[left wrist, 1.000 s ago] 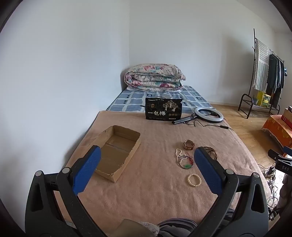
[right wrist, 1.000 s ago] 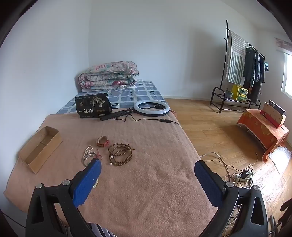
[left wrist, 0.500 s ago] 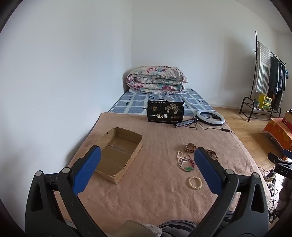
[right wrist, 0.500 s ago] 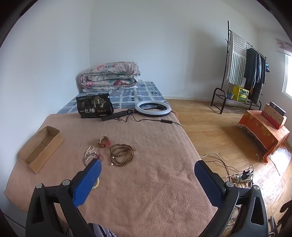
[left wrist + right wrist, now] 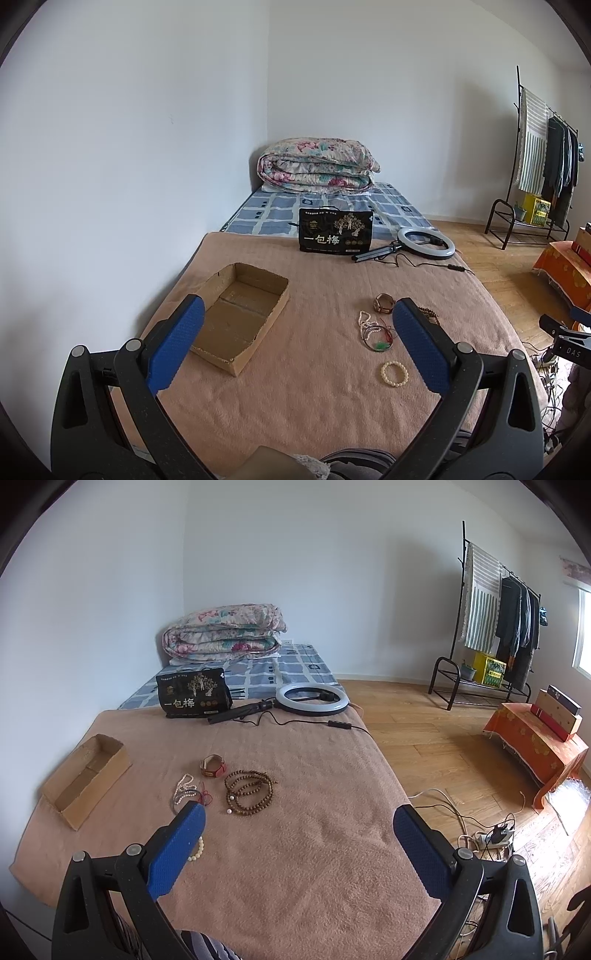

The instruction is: Organize jewelry

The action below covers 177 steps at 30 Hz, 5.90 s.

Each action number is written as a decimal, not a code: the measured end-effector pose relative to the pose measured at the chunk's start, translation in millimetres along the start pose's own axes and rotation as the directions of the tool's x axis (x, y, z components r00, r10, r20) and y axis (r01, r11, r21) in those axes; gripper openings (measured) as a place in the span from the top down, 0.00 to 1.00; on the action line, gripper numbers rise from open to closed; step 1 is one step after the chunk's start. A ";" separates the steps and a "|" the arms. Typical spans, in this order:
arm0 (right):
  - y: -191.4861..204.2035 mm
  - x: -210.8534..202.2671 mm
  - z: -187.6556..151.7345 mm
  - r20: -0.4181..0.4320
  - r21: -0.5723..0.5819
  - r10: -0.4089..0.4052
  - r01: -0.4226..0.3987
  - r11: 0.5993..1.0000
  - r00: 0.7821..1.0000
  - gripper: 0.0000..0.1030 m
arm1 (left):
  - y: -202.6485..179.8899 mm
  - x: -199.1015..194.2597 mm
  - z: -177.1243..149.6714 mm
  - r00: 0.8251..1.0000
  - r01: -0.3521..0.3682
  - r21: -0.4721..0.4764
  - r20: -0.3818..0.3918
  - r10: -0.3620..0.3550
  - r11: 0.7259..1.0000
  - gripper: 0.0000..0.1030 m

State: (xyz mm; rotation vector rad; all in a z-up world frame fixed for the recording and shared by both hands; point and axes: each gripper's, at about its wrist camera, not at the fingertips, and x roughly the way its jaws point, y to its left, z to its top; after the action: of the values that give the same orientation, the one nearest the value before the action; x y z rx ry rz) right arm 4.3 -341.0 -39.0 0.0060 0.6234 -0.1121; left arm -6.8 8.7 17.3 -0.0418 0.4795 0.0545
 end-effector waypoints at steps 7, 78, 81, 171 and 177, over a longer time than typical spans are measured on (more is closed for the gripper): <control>0.4 0.8 0.1 -0.004 0.002 0.005 -0.005 1.000 1.000 0.00 | 1.1 0.1 1.3 1.000 0.001 -0.002 -0.001 -0.001 1.000 0.00; -26.3 95.9 10.4 -0.090 -0.006 0.025 -0.026 1.000 0.996 0.00 | -31.6 102.1 -24.0 0.986 0.109 0.080 -0.132 -0.098 0.991 0.00; -27.2 118.0 11.0 -0.106 -0.008 0.083 -0.085 0.996 0.991 0.00 | -37.3 121.3 -30.4 0.981 0.130 0.106 -0.159 -0.112 0.986 0.04; 50.8 360.8 6.0 -0.509 0.028 0.228 -0.249 0.968 0.830 0.90 | -143.1 331.8 -131.6 0.831 0.405 0.174 -0.480 -0.282 0.897 0.28; 52.4 337.3 17.7 -0.466 0.014 0.245 -0.270 0.963 0.850 0.90 | -138.9 317.6 -124.7 0.840 0.405 0.171 -0.458 -0.291 0.898 0.28</control>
State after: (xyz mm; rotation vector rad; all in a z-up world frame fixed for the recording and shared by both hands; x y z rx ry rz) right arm 292.1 -324.4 -222.7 0.0680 1.1016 0.1752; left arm 225.9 -122.9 -236.2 0.1229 0.9058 -0.3919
